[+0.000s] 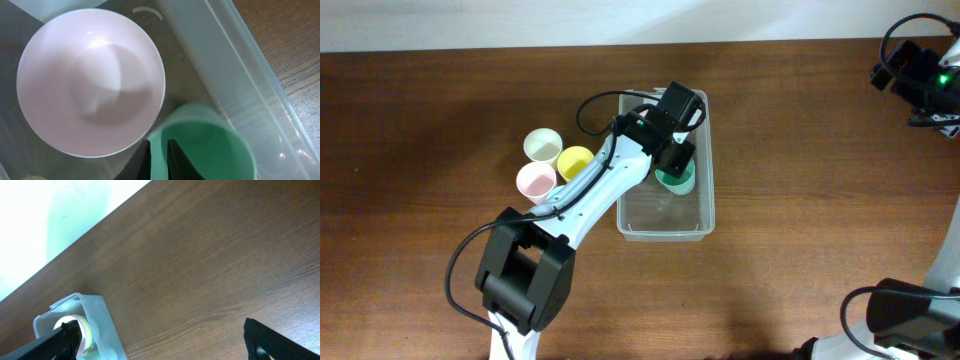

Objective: Pack container
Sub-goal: 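Place the green cup in the container beside the bowl stack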

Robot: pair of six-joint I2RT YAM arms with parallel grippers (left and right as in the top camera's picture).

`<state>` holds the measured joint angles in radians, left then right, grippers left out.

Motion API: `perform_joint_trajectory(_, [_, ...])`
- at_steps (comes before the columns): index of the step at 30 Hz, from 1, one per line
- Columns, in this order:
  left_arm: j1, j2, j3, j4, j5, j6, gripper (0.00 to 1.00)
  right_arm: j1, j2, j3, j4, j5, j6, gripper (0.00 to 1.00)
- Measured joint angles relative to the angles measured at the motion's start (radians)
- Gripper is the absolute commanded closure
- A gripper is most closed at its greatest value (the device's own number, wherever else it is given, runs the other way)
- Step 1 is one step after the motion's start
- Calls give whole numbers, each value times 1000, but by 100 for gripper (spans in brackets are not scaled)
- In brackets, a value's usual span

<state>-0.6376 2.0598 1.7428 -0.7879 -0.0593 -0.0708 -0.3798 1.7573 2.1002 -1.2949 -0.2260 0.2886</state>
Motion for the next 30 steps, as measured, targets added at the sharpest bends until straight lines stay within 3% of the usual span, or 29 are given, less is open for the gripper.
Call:
perform_joint_trajectory(10, [0,0,6,-11,3,0,82,0,0,0,0,0,0,1])
perform_joint_trajectory(24, [0,0,97,-405,44,-55,82,0,0,0,0,0,0,1])
perform_joint_trajectory(30, [-10,0,97,-351,89,-65,79,0,0,0,0,0,0,1])
